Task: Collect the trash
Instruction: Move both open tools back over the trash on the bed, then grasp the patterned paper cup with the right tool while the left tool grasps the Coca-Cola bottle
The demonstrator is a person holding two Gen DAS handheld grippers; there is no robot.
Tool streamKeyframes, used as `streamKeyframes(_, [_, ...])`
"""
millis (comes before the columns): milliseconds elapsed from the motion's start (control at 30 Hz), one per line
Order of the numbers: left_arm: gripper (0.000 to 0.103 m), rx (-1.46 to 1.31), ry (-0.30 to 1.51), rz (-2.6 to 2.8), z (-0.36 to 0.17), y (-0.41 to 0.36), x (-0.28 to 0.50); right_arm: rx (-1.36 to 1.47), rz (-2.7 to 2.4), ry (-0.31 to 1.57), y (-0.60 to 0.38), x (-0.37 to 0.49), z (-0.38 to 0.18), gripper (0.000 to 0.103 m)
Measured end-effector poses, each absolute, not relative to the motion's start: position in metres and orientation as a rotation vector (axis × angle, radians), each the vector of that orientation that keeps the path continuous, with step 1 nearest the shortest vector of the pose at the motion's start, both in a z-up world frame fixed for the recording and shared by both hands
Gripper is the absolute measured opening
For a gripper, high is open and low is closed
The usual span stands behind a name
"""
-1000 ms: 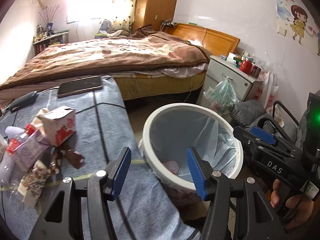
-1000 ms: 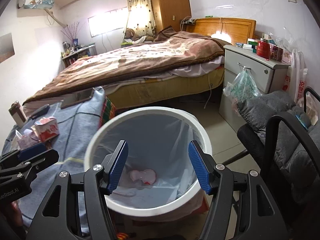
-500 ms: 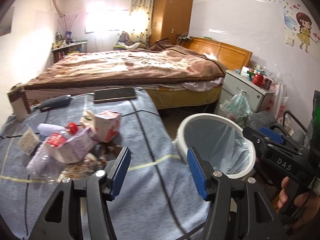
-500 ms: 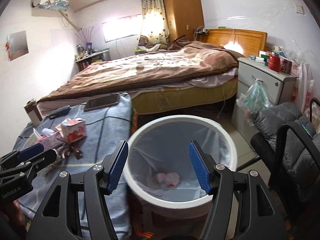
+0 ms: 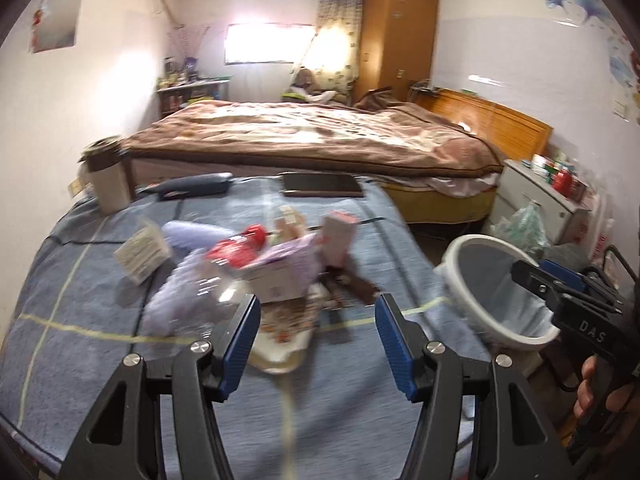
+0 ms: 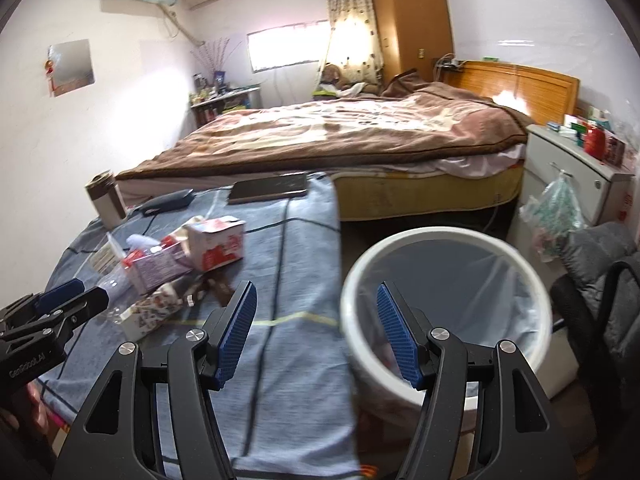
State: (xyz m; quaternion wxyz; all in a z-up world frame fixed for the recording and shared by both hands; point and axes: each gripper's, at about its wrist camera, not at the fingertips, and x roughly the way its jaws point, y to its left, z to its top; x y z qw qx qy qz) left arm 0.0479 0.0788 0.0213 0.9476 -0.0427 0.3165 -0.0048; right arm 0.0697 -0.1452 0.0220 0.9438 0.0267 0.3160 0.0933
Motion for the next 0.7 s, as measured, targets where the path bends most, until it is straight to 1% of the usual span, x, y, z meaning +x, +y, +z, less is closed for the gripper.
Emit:
streamKeyframes(300, [0.062, -0.125, 0.658, 0.089, 0.008, 0.135, 0.039, 0.019, 0.269, 0.690, -0.103, 0.076, 0.009, 0.064])
streamKeyframes(700, [0.062, -0.171, 0.691, 0.132, -0.008, 0.179, 0.038, -0.010, 0.388, 0.753, -0.051, 0.080, -0.005, 0.064])
